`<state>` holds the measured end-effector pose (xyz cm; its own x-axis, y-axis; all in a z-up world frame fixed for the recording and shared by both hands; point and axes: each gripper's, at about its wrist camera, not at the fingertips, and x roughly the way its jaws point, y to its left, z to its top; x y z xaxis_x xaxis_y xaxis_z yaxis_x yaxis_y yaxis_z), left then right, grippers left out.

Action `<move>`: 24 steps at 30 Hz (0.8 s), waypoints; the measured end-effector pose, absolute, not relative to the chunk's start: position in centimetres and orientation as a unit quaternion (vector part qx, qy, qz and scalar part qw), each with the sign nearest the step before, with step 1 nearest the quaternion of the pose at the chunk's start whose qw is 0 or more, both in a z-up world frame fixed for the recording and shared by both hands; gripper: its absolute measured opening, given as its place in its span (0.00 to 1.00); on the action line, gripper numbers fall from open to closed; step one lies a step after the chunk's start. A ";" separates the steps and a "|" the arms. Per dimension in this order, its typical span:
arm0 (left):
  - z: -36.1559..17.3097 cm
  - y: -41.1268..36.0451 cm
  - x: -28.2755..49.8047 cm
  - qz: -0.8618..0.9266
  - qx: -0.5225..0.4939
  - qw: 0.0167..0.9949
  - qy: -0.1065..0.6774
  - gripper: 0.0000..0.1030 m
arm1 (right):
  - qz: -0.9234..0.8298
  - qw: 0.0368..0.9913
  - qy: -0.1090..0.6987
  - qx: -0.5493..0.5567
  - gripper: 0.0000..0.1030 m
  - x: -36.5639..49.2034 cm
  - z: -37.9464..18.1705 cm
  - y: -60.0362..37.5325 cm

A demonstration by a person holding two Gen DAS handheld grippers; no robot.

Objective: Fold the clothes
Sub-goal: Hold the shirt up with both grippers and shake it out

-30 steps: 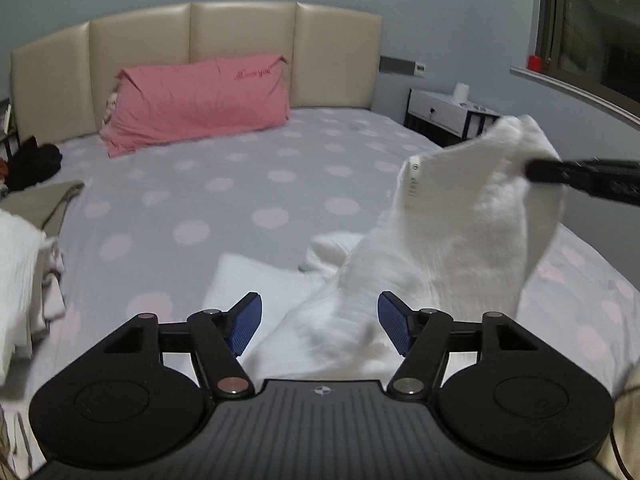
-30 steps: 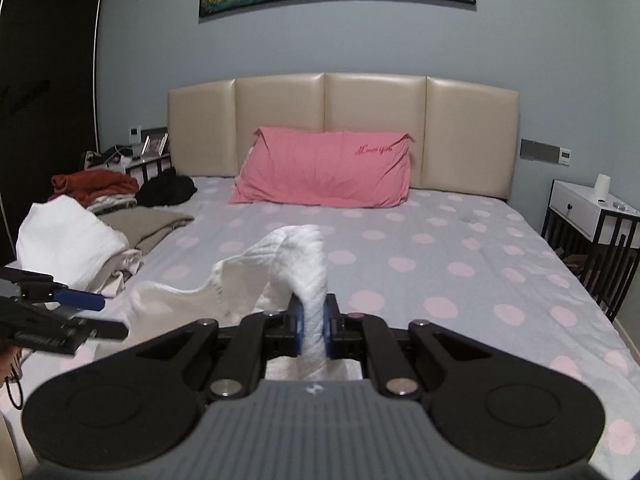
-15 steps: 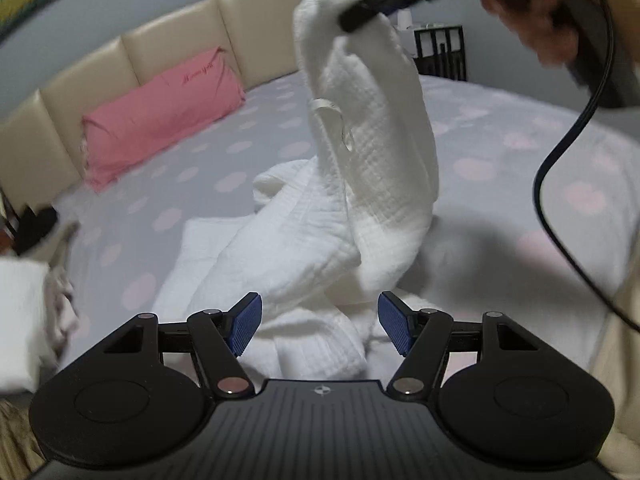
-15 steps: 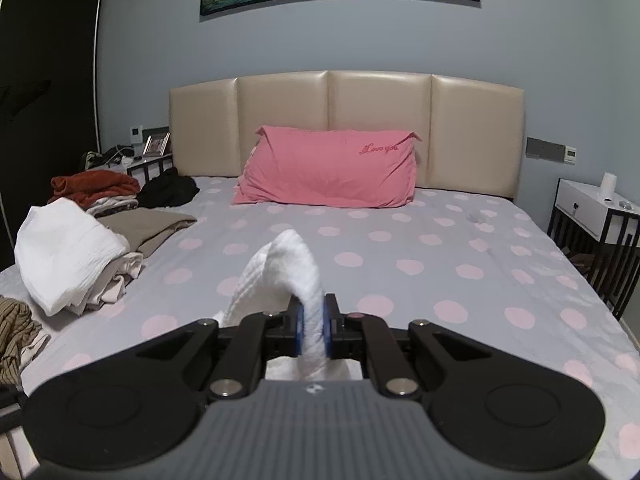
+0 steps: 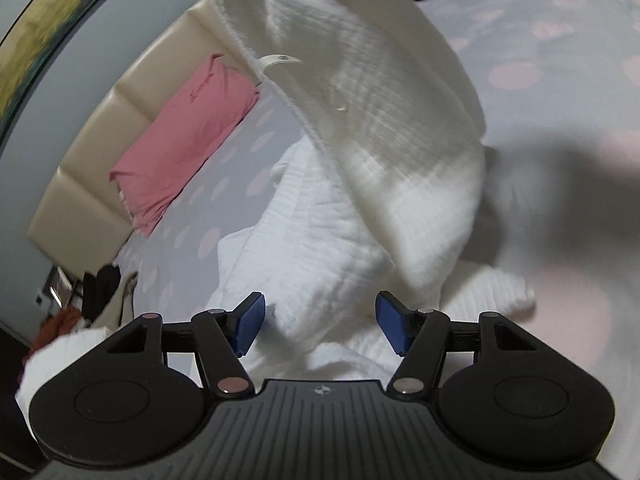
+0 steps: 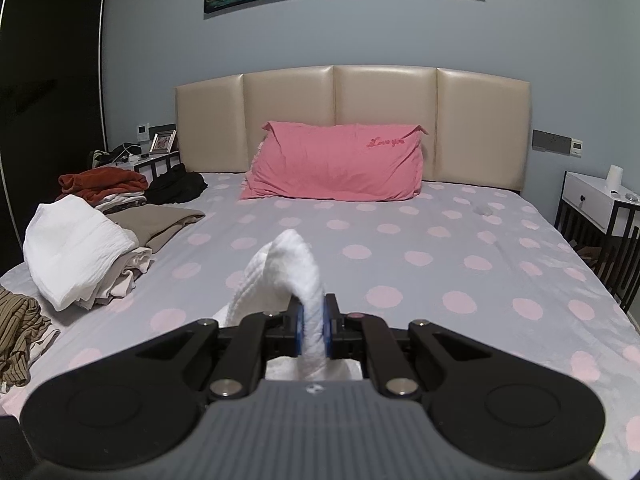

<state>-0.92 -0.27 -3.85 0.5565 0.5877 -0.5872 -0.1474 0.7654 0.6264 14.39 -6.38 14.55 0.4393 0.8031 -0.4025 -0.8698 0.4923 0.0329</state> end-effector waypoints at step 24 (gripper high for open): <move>8.3 10.4 -4.5 0.359 0.018 0.890 0.281 0.09 | 0.471 0.859 0.191 -0.053 0.09 16.0 14.2 -8.7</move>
<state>-4.54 10.44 8.31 0.5842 0.6499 -0.4862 -0.6295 0.7409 0.2342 16.02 -8.75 14.18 0.4825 0.7898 -0.3788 -0.8303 0.5501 0.0893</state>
